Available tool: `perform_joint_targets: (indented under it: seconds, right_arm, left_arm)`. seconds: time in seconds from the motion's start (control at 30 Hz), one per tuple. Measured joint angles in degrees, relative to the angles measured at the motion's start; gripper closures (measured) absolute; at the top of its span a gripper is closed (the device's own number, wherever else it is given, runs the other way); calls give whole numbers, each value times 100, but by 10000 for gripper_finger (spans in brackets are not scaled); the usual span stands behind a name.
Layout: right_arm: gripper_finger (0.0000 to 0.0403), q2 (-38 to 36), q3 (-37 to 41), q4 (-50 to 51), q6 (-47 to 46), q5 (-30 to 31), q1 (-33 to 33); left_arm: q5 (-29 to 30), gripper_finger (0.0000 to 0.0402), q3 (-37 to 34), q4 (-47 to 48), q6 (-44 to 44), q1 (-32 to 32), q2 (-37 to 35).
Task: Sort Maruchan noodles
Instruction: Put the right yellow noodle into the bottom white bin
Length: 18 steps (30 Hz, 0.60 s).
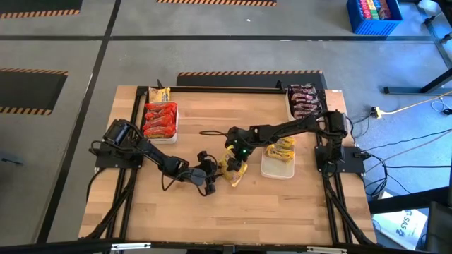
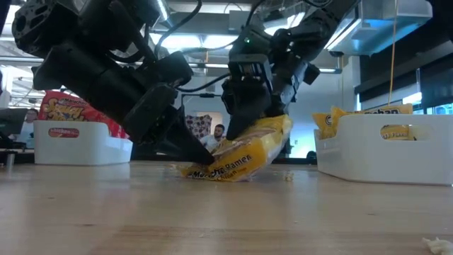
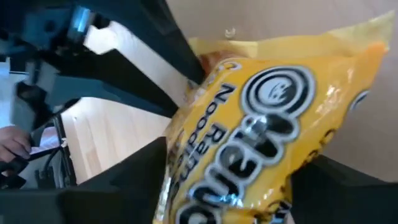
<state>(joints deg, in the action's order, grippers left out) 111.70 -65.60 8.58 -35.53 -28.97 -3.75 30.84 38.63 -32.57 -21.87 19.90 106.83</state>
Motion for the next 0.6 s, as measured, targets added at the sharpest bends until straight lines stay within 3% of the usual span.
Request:
perform_joint_targets:
  seconds: [0.33, 0.6]
  right_arm:
    - [259, 0, -9, -35, 614, -197, -4]
    - [273, -474, 4, 416, 1055, -4, 7]
  left_arm:
    - [-17, 260, 0, 250, 301, 149, -266]
    - [21, 260, 4, 1459, 294, 374, -1250]
